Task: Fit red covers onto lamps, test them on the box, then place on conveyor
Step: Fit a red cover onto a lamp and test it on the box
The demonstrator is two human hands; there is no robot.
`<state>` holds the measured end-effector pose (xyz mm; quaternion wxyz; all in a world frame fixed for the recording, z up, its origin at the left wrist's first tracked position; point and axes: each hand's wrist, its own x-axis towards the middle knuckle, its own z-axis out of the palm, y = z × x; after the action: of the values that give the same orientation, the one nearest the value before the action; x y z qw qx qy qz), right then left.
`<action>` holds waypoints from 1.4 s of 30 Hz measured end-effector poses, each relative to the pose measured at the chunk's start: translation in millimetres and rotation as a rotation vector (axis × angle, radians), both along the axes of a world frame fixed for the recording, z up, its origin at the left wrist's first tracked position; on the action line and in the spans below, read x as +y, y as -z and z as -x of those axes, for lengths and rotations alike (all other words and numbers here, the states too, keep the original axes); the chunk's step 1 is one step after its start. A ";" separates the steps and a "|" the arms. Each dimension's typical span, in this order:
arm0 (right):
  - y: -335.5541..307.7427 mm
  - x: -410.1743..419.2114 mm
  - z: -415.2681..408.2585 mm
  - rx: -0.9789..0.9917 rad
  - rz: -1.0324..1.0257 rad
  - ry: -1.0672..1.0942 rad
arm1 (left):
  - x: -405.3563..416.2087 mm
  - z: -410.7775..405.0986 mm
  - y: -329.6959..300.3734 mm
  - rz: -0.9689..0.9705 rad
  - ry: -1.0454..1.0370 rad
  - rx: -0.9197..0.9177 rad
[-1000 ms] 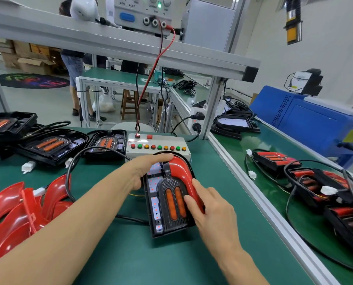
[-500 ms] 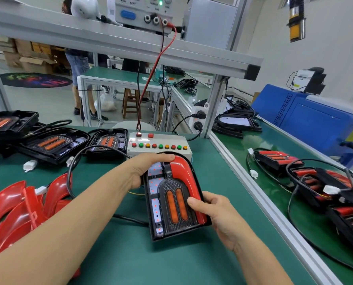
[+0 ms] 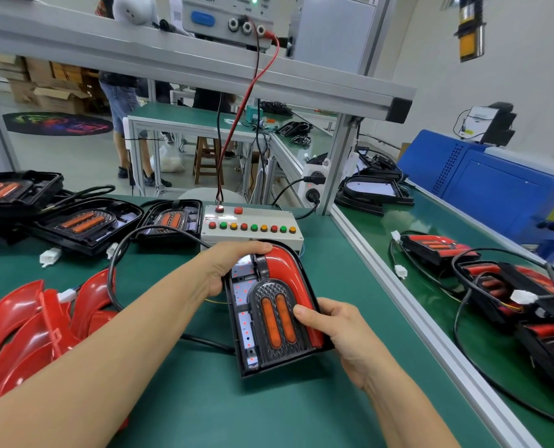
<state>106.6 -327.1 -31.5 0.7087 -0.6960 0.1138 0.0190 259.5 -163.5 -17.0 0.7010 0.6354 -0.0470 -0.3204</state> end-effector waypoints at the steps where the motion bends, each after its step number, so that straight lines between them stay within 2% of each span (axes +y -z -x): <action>1: -1.1 0.0 -0.6 0.002 0.017 -0.013 | 0.7 -0.5 0.1 -0.004 0.004 0.004; 5: -7.0 5.5 -8.7 -0.018 0.049 -0.050 | 2.9 1.4 -1.9 -0.010 0.042 0.017; 10: -8.3 14.6 -22.0 -0.051 -0.044 -0.074 | 2.1 6.0 -7.6 -0.107 0.031 -0.057; 15: -1.2 17.7 -25.2 -0.044 -0.127 -0.103 | 7.9 10.0 -10.9 -0.291 -0.046 -0.352; 20: 3.4 21.5 -28.4 -0.029 -0.134 -0.112 | 17.6 17.0 -13.6 -0.560 -0.098 -0.692; 26: 9.9 21.7 -37.1 0.058 -0.089 -0.009 | 42.9 22.4 -23.9 -0.752 -0.143 -0.873; 31: 12.5 19.3 -44.4 0.109 -0.011 0.016 | 86.6 22.4 -37.5 -0.869 -0.235 -0.883; 42: 6.6 21.3 -45.7 0.148 0.129 0.026 | 220.9 20.1 -34.4 -1.144 -0.508 -0.645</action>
<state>152.3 -305.8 -38.1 0.6521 -0.7356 0.1757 0.0537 239.3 57.5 17.4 0.2609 0.9590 0.0733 0.0834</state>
